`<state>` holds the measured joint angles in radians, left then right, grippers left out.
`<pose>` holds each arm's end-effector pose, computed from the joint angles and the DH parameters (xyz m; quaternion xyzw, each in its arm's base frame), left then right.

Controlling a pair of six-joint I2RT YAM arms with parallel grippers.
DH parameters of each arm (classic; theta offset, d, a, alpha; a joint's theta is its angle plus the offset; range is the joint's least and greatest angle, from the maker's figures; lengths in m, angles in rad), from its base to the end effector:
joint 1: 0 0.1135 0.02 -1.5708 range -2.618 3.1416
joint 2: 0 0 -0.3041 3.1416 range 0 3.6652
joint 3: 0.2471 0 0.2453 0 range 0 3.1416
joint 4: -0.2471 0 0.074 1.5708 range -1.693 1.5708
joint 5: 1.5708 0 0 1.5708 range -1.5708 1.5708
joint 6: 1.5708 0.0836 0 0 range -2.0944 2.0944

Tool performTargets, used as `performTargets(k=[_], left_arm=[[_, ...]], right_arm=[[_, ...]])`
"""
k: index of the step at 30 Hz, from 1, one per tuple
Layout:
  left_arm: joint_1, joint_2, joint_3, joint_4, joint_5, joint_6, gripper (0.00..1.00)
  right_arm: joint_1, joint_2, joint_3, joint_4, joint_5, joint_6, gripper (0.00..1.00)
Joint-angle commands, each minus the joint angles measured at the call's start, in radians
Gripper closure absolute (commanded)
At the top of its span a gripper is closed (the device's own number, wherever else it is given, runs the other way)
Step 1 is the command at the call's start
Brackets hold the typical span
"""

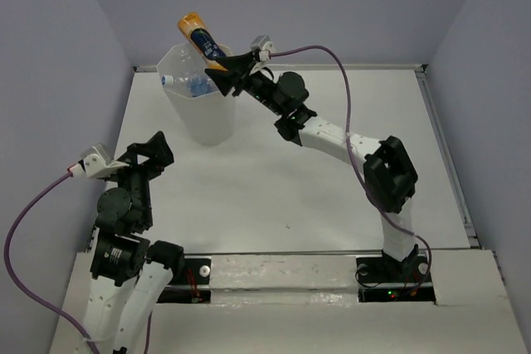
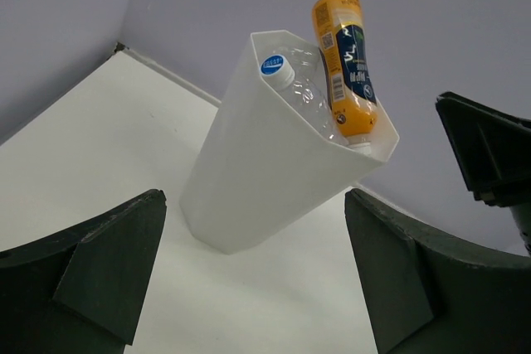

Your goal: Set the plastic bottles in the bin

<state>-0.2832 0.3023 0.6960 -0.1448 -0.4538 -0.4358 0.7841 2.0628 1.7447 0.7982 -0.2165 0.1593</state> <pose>0.0783 0.0154 0.3874 -0.2227 0.5829 -0.1413 0.7686 0.3742 0.3986 0.4360 -0.2464 0.4623 0.4361 0.7317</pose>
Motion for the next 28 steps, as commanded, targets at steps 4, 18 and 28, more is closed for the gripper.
performTargets(k=[4, 18, 28], left_arm=[[0.01, 0.021, -0.004, 0.07, 0.085, 0.002, 0.01], [0.007, 0.031, -0.012, 0.123, 0.425, 0.016, 0.01], [0.007, 0.024, -0.05, 0.137, 0.449, -0.032, 0.01]], right_arm=[[0.003, -0.393, -0.465, -0.001, 0.055, 0.101, 1.0], [0.012, -1.295, -1.209, -0.44, 0.408, 0.075, 0.0], [0.012, -1.776, -1.387, -0.652, 0.546, 0.177, 0.0]])
